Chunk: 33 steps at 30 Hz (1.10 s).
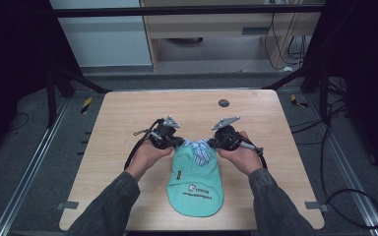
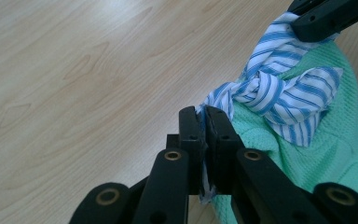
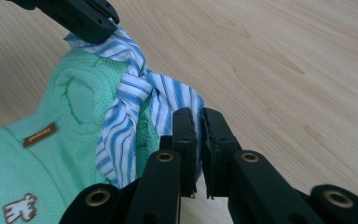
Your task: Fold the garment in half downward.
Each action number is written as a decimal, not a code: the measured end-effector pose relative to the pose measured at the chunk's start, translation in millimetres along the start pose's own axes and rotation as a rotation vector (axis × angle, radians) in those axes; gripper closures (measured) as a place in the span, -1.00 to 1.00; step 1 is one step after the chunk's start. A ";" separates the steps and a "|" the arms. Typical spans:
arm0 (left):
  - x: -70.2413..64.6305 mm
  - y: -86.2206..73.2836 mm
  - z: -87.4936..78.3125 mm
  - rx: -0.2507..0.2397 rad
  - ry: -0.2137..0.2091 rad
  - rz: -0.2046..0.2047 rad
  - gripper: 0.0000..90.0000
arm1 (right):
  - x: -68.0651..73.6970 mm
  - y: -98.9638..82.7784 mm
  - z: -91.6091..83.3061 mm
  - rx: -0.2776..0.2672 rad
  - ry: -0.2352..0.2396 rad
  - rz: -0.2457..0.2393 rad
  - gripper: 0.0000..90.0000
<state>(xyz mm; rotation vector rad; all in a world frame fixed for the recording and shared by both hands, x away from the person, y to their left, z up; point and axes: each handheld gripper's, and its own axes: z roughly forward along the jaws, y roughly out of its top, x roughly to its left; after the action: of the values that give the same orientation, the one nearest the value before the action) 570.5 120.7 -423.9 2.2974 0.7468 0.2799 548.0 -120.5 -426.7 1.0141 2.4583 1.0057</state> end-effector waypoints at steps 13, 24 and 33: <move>-1.9 19.6 -9.0 -0.003 0.021 0.042 0.92 | -6.7 10.4 -17.8 -0.020 -0.005 -0.047 0.88; -0.4 25.0 -16.2 -0.019 0.024 0.047 0.92 | -7.6 17.6 -24.1 -0.033 -0.010 -0.076 0.88; 0.9 29.0 -21.0 -0.017 0.032 0.061 0.92 | -7.4 23.3 -27.9 -0.038 -0.018 -0.091 0.88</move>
<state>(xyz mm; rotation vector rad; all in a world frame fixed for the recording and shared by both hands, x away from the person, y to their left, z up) 575.7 115.7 -388.8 2.3073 0.6884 0.3507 550.9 -127.7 -390.4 0.8875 2.4377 1.0057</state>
